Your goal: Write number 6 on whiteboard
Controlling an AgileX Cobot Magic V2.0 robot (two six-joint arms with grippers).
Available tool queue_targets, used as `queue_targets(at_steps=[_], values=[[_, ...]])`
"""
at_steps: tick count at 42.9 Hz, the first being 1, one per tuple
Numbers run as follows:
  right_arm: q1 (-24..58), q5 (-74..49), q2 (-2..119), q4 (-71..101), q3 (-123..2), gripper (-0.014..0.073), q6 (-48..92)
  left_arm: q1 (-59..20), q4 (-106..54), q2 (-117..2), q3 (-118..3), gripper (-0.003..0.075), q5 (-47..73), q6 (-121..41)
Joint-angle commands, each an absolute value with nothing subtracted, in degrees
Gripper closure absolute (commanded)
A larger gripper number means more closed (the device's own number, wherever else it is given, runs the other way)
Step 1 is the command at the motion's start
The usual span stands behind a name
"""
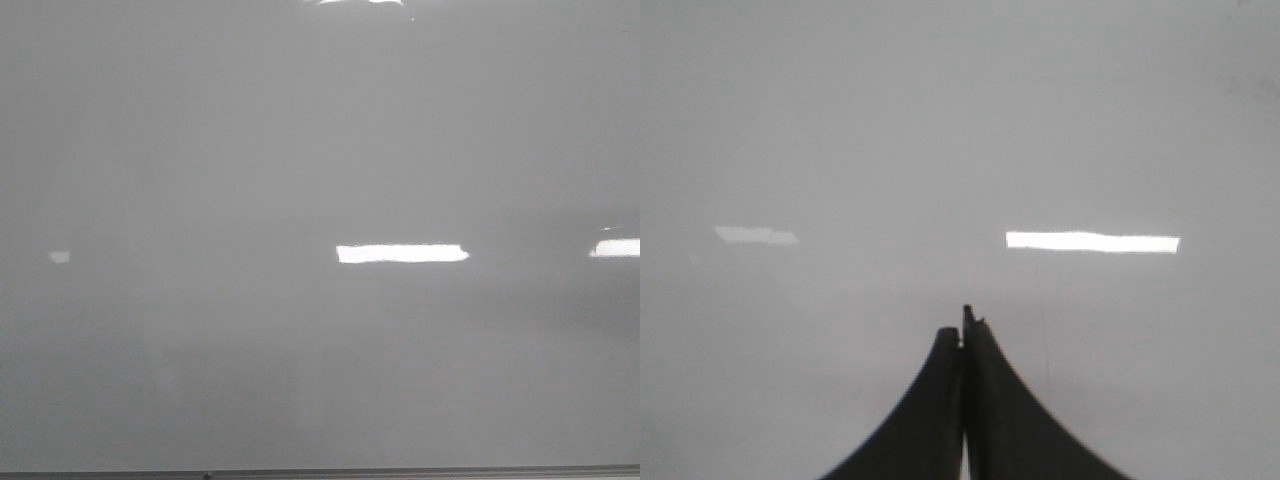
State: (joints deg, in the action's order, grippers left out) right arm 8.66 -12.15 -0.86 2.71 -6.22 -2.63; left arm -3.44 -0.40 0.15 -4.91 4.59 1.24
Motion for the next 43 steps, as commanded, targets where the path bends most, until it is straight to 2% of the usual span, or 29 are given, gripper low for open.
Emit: queue_targets(at_steps=[1,7,18,21,23,25,27,28,29,31,34,36,38,43], values=[[8.7,-11.7,2.2,2.1,-14.1,0.0662,-2.3,-3.9,-1.1,-3.3,-13.1,0.0741,4.5,1.9],[8.7,-14.3,10.7,2.1,-21.3,0.0662,-2.3,-3.9,-0.8,-11.5,-21.5,0.0741,12.4,1.9],[8.7,-9.3,21.7,2.1,-24.6,0.0659,-2.3,-3.9,0.0,-19.5,-24.7,0.0739,11.5,1.9],[8.7,-9.1,22.0,2.1,-24.6,0.0621,-2.3,-3.9,0.0,-19.6,-24.7,0.0720,11.5,1.9],[8.7,-9.0,22.0,2.1,-24.6,0.0562,-2.3,-3.9,0.0,-19.6,-24.7,0.0676,11.5,1.9],[8.7,-8.9,22.0,2.1,-24.6,0.0480,-2.3,-3.9,0.0,-19.6,-24.7,0.0586,11.5,1.9],[8.7,-9.0,22.0,2.1,-24.6,0.0362,-2.3,-3.9,0.0,-19.6,-24.7,0.0479,11.5,1.9],[8.7,-9.0,22.0,2.1,-24.6,0.0308,-2.3,-3.9,0.0,-19.6,-24.7,0.0396,11.6,1.9],[8.7,-9.0,22.0,2.1,-24.5,0.0255,-2.3,-3.9,0.0,-19.6,-24.7,0.0353,11.6,1.9],[8.7,-9.0,22.0,2.1,-24.4,0.0141,-2.3,-3.9,0.0,-19.6,-24.7,0.0216,11.6,1.9],[8.7,-8.9,22.0,2.1,-24.4,0.0041,-2.3,-3.9,0.0,-19.6,-24.7,0.0101,11.6,1.9],[8.7,-8.9,22.0,2.1,-24.4,0.0002,-2.3,-3.9,0.0,-19.6,-24.5,0.0064,11.4,1.9],[8.7,-9.0,22.0,2.1,-24.4,-0.0014,-2.3,-3.9,0.0,-19.6,-24.3,0.0060,10.8,1.9],[8.7,-9.0,22.0,2.1,-24.4,-0.0006,-2.3,-3.9,0.0,-20.4,-24.3,0.0060,10.9,1.9]])
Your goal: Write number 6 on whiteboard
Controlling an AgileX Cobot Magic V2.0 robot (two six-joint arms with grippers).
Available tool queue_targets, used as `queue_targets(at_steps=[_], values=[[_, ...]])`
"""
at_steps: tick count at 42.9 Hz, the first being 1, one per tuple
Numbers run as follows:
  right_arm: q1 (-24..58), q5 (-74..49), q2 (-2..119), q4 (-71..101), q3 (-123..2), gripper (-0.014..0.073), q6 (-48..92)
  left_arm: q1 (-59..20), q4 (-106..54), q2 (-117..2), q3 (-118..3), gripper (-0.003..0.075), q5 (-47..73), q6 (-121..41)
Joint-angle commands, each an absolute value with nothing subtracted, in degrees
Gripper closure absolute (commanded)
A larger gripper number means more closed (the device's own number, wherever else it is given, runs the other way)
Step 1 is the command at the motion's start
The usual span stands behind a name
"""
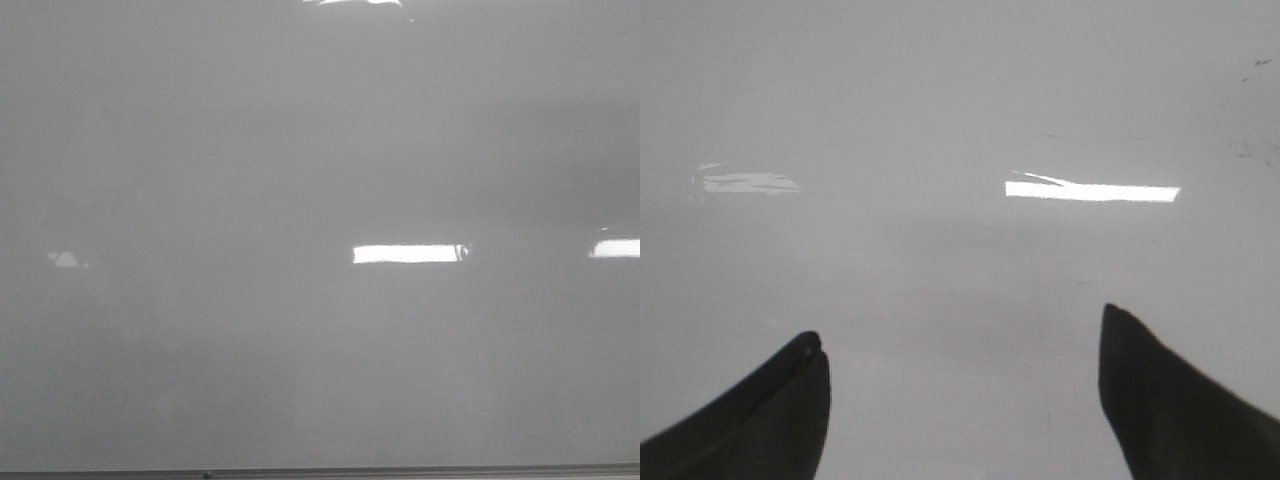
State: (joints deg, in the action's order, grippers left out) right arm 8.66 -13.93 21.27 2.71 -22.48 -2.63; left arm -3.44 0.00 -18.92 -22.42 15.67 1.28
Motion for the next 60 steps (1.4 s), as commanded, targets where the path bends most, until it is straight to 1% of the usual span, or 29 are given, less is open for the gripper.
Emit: queue_targets(at_steps=[1,7,14,17,21,25,33,41,49,51,54,57,60], values=[[8.7,-9.0,22.0,2.1,-24.4,-0.0006,-2.3,-3.9,0.0,-21.1,-24.4,0.0060,11.1,1.9],[8.7,-8.6,22.0,2.1,-24.4,-0.0006,-2.3,-2.2,0.0,-29.0,-26.5,0.0091,12.6,3.1],[8.7,-8.7,22.0,2.1,-24.4,-0.0006,-2.3,3.6,0.0,-43.0,-31.2,0.0135,14.3,3.7],[8.7,-8.7,22.0,2.1,-24.4,-0.0006,-2.3,5.4,0.0,-48.5,-32.6,0.0139,13.6,3.7],[8.7,-8.7,22.0,2.1,-24.4,-0.0006,-2.3,6.0,0.0,-54.8,-33.9,0.0147,12.9,3.7],[8.7,-8.7,22.0,2.1,-24.4,-0.0006,-2.3,5.2,0.0,-61.3,-34.2,0.0156,10.1,3.7],[8.7,-8.7,22.0,2.1,-24.4,-0.0006,-2.3,4.6,0.0,-72.8,-34.3,0.0156,-2.7,3.7],[8.7,-8.7,22.0,2.1,-24.4,-0.0006,-2.3,4.3,0.0,-79.0,-34.3,0.0156,-10.4,3.7],[8.7,-8.7,22.0,2.1,-24.4,-0.0006,-2.3,4.3,0.0,-81.9,-34.3,0.0167,-12.8,3.7],[8.7,-8.7,22.0,2.1,-24.4,-0.0006,-2.3,4.3,0.0,-82.2,-34.3,0.0189,-12.8,3.7],[8.7,-8.7,22.0,2.1,-24.4,-0.0006,-2.3,4.3,0.0,-82.3,-34.3,0.0254,-12.5,3.7],[8.7,-8.7,22.0,2.1,-24.4,-0.0006,-2.3,4.3,0.0,-82.3,-34.3,0.0346,-12.4,3.7],[8.7,-8.7,22.0,2.1,-24.4,-0.0006,-2.3,4.3,0.0,-82.3,-34.3,0.0454,-12.5,3.7]])
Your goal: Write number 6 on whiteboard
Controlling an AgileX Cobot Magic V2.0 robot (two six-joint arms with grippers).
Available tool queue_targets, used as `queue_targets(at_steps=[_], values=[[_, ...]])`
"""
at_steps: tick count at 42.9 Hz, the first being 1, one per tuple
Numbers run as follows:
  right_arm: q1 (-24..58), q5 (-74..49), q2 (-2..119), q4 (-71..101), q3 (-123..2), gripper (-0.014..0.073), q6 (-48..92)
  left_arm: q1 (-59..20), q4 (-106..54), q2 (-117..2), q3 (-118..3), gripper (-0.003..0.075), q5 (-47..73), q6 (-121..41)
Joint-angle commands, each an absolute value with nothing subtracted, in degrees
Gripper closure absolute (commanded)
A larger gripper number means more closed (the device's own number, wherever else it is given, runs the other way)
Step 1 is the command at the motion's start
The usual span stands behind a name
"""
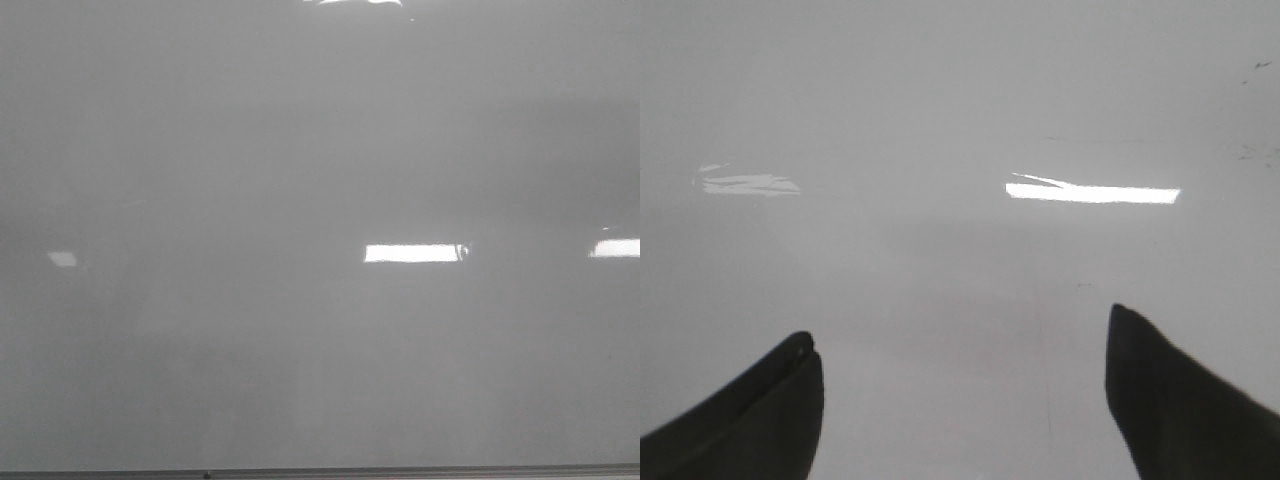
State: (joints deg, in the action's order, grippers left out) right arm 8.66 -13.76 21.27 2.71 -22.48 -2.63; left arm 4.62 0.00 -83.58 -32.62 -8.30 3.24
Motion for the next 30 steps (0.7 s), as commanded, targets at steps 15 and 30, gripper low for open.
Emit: queue_targets(at_steps=[15,30], values=[[8.7,-8.7,22.0,2.1,-24.4,-0.0006,-2.3,4.1,1.1,-81.2,-34.3,0.0741,-10.4,3.7],[9.2,-9.8,22.9,2.1,-24.5,-0.0006,-2.3,-6.4,3.3,-74.2,-47.5,0.0741,29.7,-4.4]])
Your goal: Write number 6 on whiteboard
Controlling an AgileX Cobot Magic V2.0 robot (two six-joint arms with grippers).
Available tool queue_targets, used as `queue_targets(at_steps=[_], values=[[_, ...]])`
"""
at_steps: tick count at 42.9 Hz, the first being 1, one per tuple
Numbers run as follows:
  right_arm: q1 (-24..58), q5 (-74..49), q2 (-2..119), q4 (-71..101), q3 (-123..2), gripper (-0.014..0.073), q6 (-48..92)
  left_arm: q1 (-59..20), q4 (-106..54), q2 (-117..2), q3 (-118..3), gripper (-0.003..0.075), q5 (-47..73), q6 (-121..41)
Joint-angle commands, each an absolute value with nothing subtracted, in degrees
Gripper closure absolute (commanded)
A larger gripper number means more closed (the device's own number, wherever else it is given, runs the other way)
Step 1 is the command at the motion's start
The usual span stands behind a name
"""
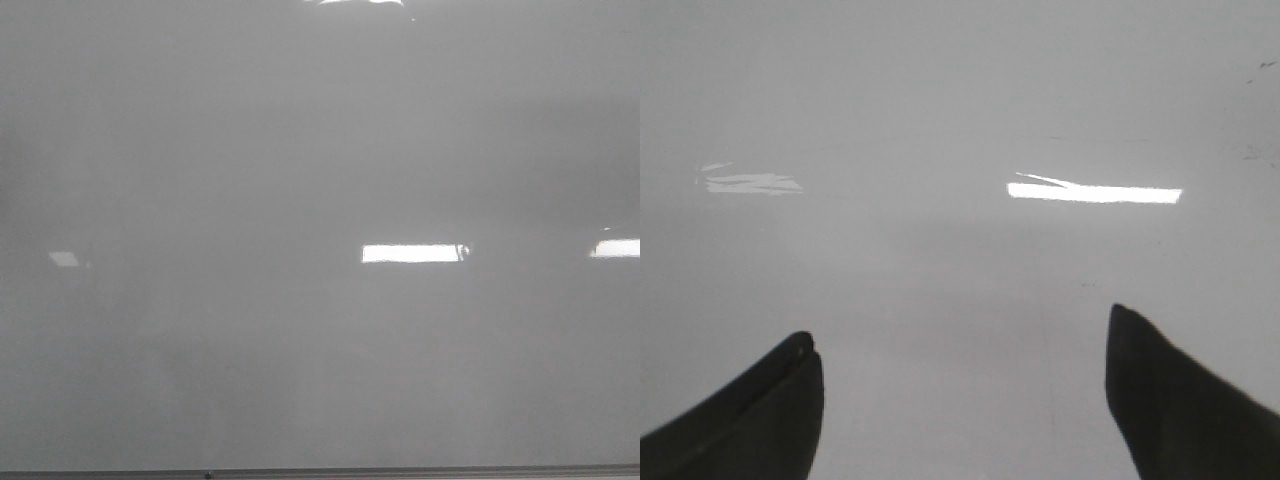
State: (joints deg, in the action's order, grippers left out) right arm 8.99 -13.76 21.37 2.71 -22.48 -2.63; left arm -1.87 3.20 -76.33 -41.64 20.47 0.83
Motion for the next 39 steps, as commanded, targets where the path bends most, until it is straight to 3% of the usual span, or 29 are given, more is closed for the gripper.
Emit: queue_targets(at_steps=[1,11,24,31,39], values=[[9.2,-10.2,23.4,2.1,-24.5,-0.0006,-2.3,-8.0,3.3,-74.2,-48.3,0.0741,32.3,-6.3],[11.6,-17.0,28.9,2.1,-29.1,-0.0006,0.4,-26.2,3.3,-74.2,-58.5,0.0741,48.9,-25.3],[31.9,-28.7,41.7,7.3,-39.0,-0.0006,17.5,-48.3,3.9,-74.2,-63.9,0.0741,48.9,-38.4],[45.6,-28.8,48.8,8.4,-43.9,-0.0006,21.8,-54.8,6.5,-74.2,-63.9,0.0741,44.4,-38.4],[50.9,-24.3,54.0,8.3,-46.7,-0.0006,21.8,-56.6,6.1,-74.2,-63.9,0.0741,42.0,-38.4]])
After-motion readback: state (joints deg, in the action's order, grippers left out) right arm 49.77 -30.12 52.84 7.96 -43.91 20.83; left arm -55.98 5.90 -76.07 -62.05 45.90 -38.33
